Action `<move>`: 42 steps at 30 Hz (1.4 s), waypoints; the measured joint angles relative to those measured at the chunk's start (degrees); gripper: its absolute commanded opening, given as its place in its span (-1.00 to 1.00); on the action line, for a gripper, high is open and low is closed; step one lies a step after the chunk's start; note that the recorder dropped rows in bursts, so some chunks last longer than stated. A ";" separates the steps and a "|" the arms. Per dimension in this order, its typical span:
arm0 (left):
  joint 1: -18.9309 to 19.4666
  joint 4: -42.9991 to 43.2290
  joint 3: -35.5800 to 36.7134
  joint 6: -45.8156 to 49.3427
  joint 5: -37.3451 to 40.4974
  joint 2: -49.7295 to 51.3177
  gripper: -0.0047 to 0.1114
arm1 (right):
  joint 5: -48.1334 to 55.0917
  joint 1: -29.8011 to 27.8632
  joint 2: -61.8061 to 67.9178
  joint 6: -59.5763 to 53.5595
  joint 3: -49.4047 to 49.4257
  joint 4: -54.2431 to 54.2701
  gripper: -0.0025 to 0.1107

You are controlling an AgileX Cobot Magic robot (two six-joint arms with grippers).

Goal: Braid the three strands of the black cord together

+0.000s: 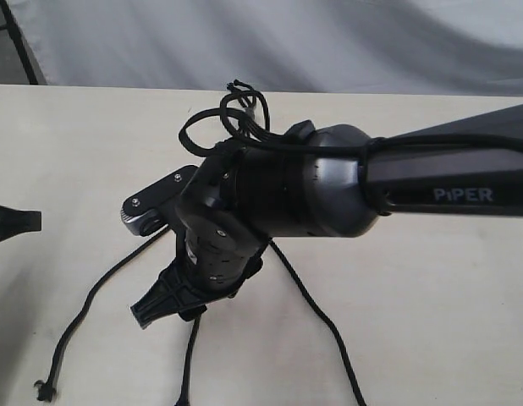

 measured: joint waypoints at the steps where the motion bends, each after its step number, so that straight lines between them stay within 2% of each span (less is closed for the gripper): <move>1: 0.00 0.00 0.00 0.00 0.00 0.00 -0.92 | 0.00 0.00 0.00 0.00 0.00 0.99 -0.02; 8: 0.00 0.00 0.00 -0.52 0.00 0.00 -0.92 | -0.14 0.22 0.00 -0.23 0.00 5.72 -0.02; 26: 0.00 0.00 0.00 -0.79 0.00 0.00 -0.92 | -0.54 3.03 0.00 -0.23 0.00 6.86 -0.02; 35: 0.00 0.00 0.00 -0.79 0.00 0.00 -0.92 | -0.14 3.24 5.87 -0.59 -0.47 7.13 -0.02; 38: 0.00 0.00 0.00 -0.89 0.00 0.00 -0.92 | -0.30 3.43 6.27 -0.59 -0.99 7.59 -0.13; 40: 0.00 0.00 0.00 -0.89 0.00 0.00 -0.92 | -0.04 3.47 6.51 -1.12 -1.08 7.59 -0.32; 42: 0.00 0.00 0.00 -0.89 0.00 0.00 -0.92 | 0.62 3.47 6.77 -1.87 -1.33 7.59 -0.61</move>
